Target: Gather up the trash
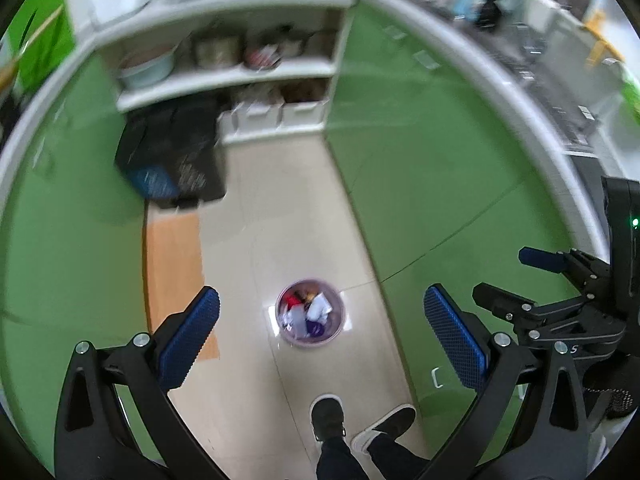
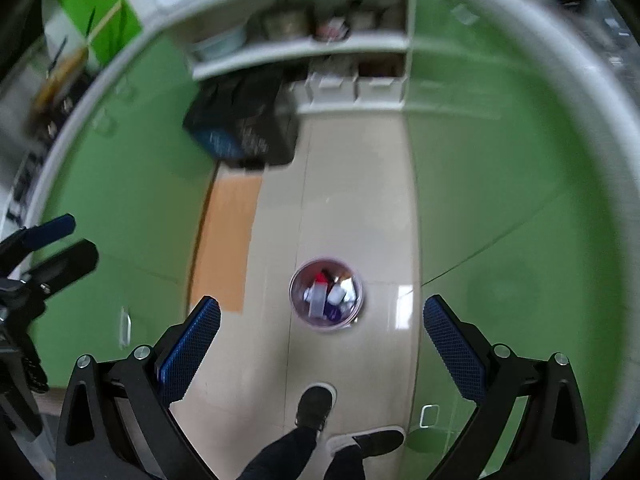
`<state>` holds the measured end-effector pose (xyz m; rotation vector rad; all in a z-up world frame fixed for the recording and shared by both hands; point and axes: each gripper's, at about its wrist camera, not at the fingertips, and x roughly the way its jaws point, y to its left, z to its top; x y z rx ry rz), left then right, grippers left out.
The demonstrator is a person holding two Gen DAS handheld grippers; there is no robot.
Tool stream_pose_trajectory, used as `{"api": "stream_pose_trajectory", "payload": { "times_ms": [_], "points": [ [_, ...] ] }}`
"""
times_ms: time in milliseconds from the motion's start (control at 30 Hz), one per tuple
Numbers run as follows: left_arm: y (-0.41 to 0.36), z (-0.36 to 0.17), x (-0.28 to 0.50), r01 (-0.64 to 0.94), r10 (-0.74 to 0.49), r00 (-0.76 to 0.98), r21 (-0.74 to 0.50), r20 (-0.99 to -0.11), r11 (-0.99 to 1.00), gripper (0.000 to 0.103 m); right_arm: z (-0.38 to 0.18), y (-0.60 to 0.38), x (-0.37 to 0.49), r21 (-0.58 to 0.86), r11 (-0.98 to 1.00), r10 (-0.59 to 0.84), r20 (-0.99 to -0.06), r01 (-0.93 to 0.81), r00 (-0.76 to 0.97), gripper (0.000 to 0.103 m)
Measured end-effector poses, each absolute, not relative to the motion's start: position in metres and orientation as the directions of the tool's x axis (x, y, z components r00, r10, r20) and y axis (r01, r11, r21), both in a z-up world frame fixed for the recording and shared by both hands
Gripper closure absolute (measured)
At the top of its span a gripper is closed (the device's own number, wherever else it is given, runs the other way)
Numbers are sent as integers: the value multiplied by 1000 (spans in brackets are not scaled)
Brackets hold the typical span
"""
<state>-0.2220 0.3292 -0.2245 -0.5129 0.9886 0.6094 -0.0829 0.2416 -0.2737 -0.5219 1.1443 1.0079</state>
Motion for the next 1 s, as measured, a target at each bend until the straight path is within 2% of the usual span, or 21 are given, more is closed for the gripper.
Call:
{"api": "stream_pose_trajectory", "payload": {
  "times_ms": [233,467,700,1000],
  "points": [
    [282,-141,-163,-522,192,522,-133,-831,843,3,-168,156,-49,132,616,468,-854,-777,226,6],
    [220,-82,-101,-355,126,611,-129,-781,926,3,-95,53,-18,102,749,465,-785,-655,410,6],
    [151,-39,-55,-223,68,670,-114,-739,968,3,-54,-46,2,56,842,395,-740,-536,544,6],
    [76,-7,-22,-128,15,698,-104,-716,986,3,-21,-139,1,59,886,360,-713,-460,602,6]
  ]
}}
